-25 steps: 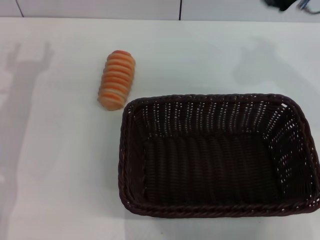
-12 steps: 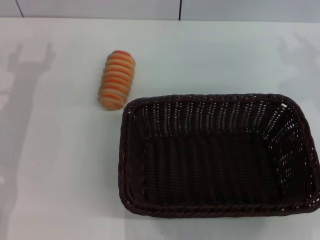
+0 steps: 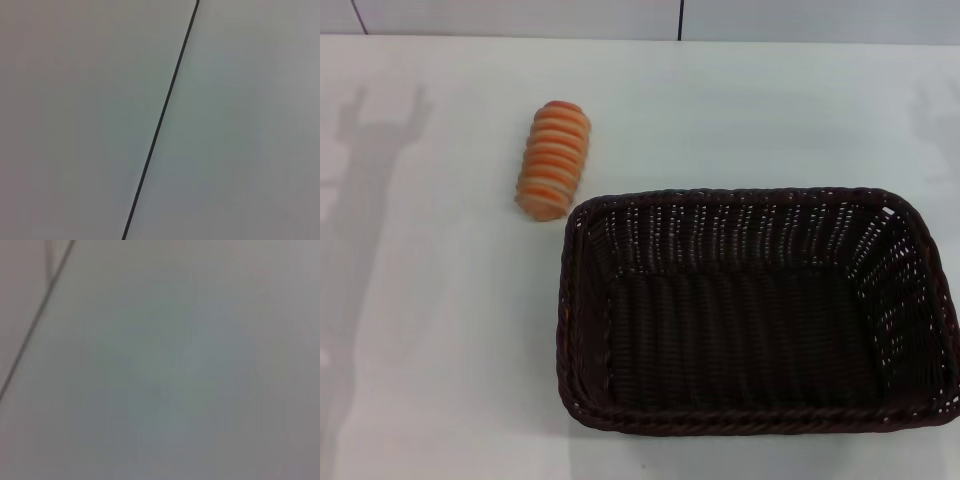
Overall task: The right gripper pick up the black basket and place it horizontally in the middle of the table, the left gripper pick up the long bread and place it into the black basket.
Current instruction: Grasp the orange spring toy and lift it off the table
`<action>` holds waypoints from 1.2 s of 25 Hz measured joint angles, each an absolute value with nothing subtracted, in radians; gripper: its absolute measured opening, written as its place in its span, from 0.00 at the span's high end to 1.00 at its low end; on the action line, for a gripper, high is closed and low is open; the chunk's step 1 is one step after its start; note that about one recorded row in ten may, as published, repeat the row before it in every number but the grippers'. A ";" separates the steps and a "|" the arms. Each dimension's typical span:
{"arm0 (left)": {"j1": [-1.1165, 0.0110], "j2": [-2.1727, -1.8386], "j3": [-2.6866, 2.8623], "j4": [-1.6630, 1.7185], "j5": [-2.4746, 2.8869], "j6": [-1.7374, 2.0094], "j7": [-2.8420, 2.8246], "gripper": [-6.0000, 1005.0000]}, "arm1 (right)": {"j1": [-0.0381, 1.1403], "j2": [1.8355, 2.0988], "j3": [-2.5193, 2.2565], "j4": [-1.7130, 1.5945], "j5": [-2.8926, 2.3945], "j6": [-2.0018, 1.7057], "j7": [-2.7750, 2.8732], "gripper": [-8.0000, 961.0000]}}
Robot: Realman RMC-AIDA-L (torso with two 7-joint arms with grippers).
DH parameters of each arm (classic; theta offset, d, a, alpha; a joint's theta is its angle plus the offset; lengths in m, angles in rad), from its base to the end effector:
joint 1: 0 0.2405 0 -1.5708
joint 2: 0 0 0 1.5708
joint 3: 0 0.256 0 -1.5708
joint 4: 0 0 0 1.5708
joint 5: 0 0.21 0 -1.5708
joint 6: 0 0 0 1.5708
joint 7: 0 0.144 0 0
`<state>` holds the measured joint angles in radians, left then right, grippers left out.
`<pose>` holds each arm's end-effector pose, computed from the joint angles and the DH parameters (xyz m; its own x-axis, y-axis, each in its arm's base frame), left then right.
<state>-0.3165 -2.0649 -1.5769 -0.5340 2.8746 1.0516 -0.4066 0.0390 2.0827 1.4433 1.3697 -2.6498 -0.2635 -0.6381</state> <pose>-0.3042 0.3594 0.0637 0.4538 -0.2753 0.8475 0.8693 -0.0723 -0.4890 0.2289 0.3572 0.0735 0.9351 0.0689 -0.3475 -0.3475 -0.0126 -0.9376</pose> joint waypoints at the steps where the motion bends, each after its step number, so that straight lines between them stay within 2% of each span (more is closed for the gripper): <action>1: -0.316 -2.065 -1.576 -0.535 2.875 1.052 -0.407 0.23 | 0.031 2.083 1.426 1.341 -2.645 -0.329 -0.636 0.54; 10: -0.236 -2.061 -1.507 -0.724 2.879 0.951 -0.408 0.23 | 0.043 2.080 1.355 0.981 -2.640 -0.828 -0.400 0.54; 14: -0.148 -2.059 -1.480 -0.988 2.886 0.691 -0.400 0.24 | 0.087 2.082 1.364 0.812 -2.633 -0.939 -0.354 0.54; 19: -0.107 -2.050 -1.431 -1.205 2.889 0.429 -0.373 0.24 | 0.164 2.082 1.363 0.629 -2.552 -1.109 -0.341 0.54; 25: -0.103 -2.057 -1.416 -1.441 2.889 0.036 -0.272 0.24 | 0.199 2.082 1.358 0.544 -2.521 -1.160 -0.330 0.54; 30: -0.154 -2.058 -1.429 -1.569 2.888 -0.267 -0.243 0.24 | 0.253 2.082 1.363 0.445 -2.498 -1.183 -0.275 0.54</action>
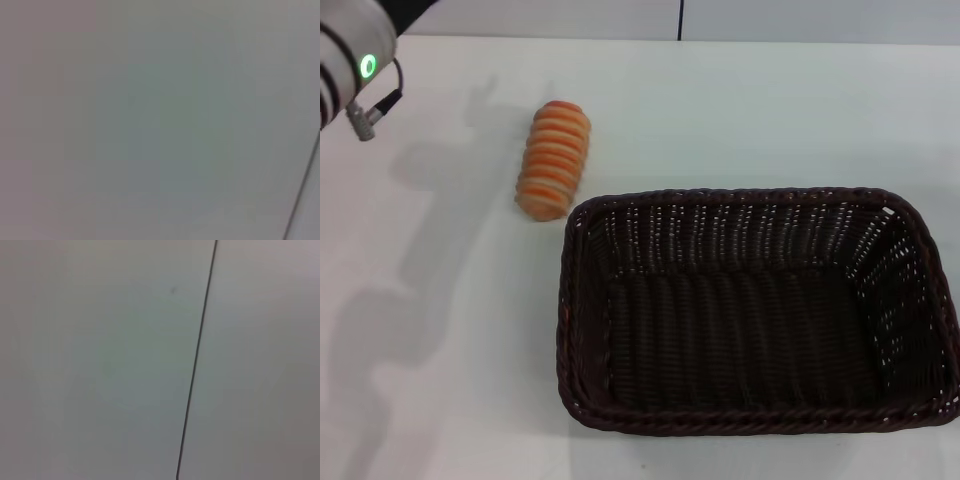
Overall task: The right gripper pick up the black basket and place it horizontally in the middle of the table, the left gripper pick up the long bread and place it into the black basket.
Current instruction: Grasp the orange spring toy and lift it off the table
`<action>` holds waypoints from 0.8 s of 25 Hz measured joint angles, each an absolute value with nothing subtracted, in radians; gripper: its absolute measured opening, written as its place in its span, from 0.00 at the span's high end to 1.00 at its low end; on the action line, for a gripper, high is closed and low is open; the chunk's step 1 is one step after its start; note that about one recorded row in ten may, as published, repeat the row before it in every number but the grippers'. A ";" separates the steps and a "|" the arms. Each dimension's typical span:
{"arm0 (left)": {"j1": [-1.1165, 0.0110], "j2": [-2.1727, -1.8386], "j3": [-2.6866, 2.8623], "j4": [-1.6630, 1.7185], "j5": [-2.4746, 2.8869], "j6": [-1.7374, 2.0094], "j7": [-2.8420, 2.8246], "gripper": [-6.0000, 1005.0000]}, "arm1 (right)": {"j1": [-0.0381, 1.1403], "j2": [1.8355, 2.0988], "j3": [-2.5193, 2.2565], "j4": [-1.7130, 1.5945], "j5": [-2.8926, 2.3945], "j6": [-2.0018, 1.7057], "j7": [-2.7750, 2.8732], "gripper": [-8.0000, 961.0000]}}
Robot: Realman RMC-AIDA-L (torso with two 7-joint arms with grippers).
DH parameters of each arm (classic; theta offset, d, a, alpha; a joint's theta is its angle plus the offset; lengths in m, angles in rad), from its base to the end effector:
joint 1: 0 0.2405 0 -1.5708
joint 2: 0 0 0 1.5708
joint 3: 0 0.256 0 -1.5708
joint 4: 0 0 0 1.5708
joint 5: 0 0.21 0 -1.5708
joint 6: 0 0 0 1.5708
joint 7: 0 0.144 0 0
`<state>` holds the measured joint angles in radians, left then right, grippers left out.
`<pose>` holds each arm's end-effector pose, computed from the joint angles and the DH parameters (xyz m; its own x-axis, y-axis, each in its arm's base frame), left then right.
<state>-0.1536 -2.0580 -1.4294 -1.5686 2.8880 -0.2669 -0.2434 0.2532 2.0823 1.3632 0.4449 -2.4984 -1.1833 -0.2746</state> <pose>-0.1766 0.3754 0.0513 0.5896 0.2338 0.7731 0.8076 -0.1860 -0.5596 0.3398 0.3173 0.0513 0.8523 0.1940 -0.4856 -0.5216 0.2491 -0.8160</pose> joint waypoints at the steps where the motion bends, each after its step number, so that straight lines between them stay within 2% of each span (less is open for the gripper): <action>1: -0.164 -2.058 -1.435 -1.587 2.888 -0.322 -0.237 0.24 | 0.271 2.080 1.364 0.413 -2.495 -1.200 -0.249 0.54; 6: -0.248 -2.060 -1.494 -1.661 2.887 -0.628 -0.217 0.24 | 0.297 2.078 1.365 0.374 -2.494 -1.219 -0.228 0.54; 7: -0.298 -2.060 -1.515 -1.678 2.888 -0.764 -0.202 0.24 | 0.300 2.077 1.365 0.372 -2.494 -1.220 -0.228 0.54; 10: -0.331 -2.060 -1.522 -1.681 2.887 -0.834 -0.191 0.24 | 0.306 2.077 1.365 0.368 -2.494 -1.221 -0.228 0.54; 15: -0.480 -2.062 -1.545 -1.612 2.887 -1.059 -0.151 0.24 | 0.320 2.077 1.365 0.350 -2.494 -1.221 -0.227 0.54; 20: -0.553 -2.062 -1.548 -1.550 2.887 -1.130 -0.133 0.25 | 0.326 2.077 1.365 0.345 -2.494 -1.221 -0.227 0.54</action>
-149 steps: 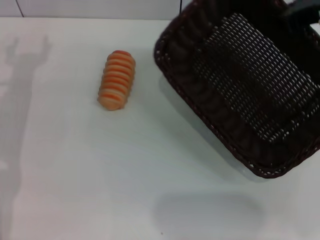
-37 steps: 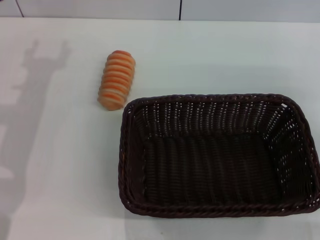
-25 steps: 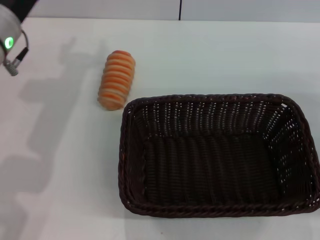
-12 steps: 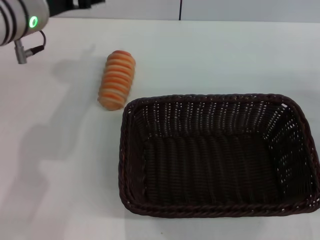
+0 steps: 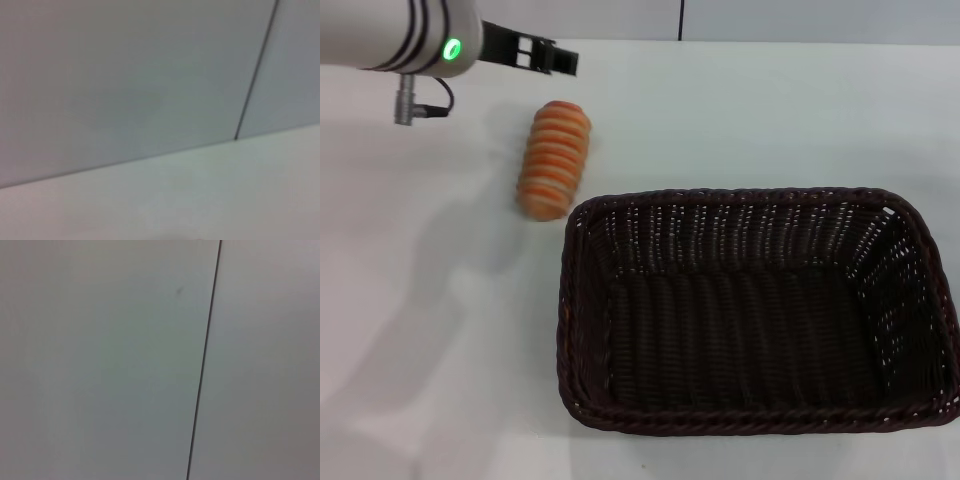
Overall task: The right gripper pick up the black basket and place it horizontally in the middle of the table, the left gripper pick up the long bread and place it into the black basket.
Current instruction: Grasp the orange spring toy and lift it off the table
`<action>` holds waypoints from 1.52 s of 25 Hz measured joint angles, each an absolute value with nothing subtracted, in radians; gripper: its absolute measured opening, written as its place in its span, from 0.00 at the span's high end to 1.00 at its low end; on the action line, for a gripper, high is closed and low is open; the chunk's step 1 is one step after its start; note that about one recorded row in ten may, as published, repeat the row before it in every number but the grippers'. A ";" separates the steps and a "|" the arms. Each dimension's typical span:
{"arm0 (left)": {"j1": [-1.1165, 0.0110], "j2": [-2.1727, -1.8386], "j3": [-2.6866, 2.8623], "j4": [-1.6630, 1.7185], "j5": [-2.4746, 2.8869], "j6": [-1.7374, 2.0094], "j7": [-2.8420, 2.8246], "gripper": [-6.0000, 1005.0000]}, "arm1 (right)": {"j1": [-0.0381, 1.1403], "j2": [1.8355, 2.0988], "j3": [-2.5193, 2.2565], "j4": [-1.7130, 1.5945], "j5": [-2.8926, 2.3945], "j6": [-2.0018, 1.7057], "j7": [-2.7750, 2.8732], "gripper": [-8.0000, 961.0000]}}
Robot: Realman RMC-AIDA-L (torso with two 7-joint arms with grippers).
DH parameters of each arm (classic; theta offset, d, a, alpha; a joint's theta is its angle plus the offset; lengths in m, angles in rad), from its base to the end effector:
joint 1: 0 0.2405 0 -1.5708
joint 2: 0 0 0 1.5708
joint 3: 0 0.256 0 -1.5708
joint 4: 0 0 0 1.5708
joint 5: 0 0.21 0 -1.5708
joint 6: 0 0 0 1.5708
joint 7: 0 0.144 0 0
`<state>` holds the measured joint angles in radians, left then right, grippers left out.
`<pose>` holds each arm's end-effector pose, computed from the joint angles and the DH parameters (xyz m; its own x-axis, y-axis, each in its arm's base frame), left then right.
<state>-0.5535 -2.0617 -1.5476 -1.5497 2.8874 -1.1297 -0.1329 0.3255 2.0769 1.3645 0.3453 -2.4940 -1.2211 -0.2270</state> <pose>-0.1344 0.3980 0.0233 0.6603 0.6608 0.3568 0.6610 -0.2859 -0.6938 0.3384 0.3274 0.0518 0.8460 0.2101 -0.4900 -0.5298 0.2287 -0.8167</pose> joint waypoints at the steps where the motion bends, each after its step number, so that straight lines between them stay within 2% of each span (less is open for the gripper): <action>1: -0.569 -2.062 -1.548 -1.532 2.887 -1.139 -0.129 0.25 | 0.326 2.077 1.364 0.345 -2.494 -1.221 -0.227 0.54; 11: -0.731 -2.068 -1.528 -1.237 2.879 -1.133 -0.112 0.25 | 0.328 2.077 1.358 0.345 -2.494 -1.221 -0.227 0.54; 38: -0.801 -2.069 -1.482 -0.948 2.833 -0.953 -0.124 0.26 | 0.314 2.080 1.353 0.346 -2.502 -1.245 -0.225 0.54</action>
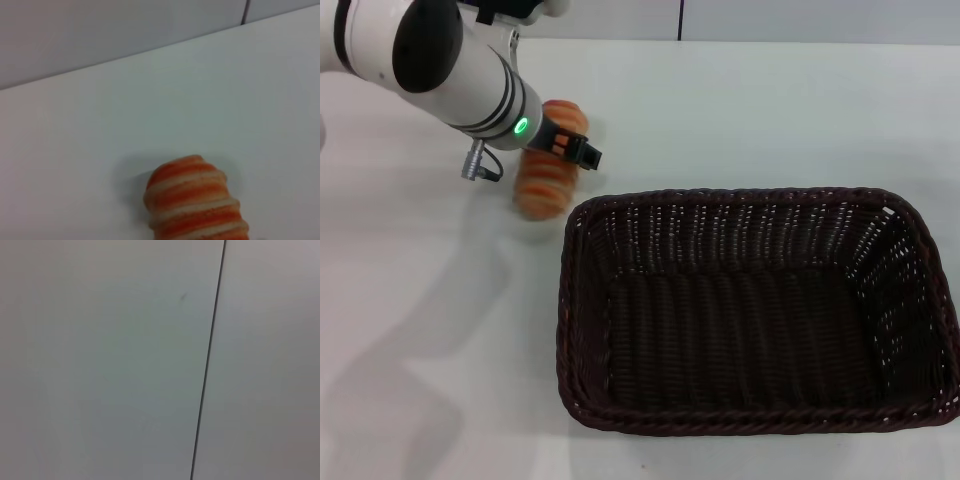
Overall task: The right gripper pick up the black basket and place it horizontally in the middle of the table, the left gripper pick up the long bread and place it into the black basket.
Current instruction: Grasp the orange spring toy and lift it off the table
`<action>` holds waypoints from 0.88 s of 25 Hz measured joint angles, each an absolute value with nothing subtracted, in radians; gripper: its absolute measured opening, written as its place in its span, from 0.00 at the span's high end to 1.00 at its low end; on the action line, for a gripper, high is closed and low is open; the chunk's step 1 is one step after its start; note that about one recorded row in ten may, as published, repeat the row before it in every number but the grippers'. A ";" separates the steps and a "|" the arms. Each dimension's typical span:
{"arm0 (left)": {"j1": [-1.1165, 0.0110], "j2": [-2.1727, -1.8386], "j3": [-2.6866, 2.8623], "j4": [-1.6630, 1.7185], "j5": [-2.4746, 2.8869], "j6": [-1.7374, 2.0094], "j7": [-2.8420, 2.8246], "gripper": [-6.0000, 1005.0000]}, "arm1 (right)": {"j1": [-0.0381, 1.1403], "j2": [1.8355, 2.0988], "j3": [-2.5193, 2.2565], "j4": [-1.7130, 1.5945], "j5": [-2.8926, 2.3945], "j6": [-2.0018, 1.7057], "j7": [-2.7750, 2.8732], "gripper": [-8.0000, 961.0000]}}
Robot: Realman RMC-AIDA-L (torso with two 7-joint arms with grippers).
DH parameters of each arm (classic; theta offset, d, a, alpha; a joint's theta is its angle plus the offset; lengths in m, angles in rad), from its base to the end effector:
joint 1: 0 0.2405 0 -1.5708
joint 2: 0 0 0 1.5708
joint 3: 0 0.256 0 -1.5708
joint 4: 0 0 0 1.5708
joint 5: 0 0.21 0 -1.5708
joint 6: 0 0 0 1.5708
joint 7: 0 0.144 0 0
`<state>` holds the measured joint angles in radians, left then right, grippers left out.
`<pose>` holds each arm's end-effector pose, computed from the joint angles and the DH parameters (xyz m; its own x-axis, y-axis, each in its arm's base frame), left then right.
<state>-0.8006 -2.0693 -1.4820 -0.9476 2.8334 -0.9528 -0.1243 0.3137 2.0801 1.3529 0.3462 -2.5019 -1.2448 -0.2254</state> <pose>-0.1785 0.4270 -0.0518 0.5969 0.7874 0.1540 0.6165 -0.3274 -0.7161 0.3370 0.3227 0.0499 0.8460 0.2238 -0.4840 -0.5277 0.2215 -0.8200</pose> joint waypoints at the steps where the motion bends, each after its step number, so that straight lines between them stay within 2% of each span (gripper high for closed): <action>1: -0.802 -2.069 -1.484 -0.935 2.833 -0.943 -0.121 0.26 | 0.313 2.080 1.353 0.346 -2.502 -1.246 -0.225 0.54; 22: -0.813 -2.067 -1.475 -0.908 2.845 -0.928 -0.101 0.28 | 0.303 2.080 1.353 0.353 -2.502 -1.273 -0.225 0.54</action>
<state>-0.8130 -2.0671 -1.4750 -0.9081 2.8451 -0.9276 -0.1011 0.3026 2.0801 1.3530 0.3529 -2.5021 -1.2728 -0.2254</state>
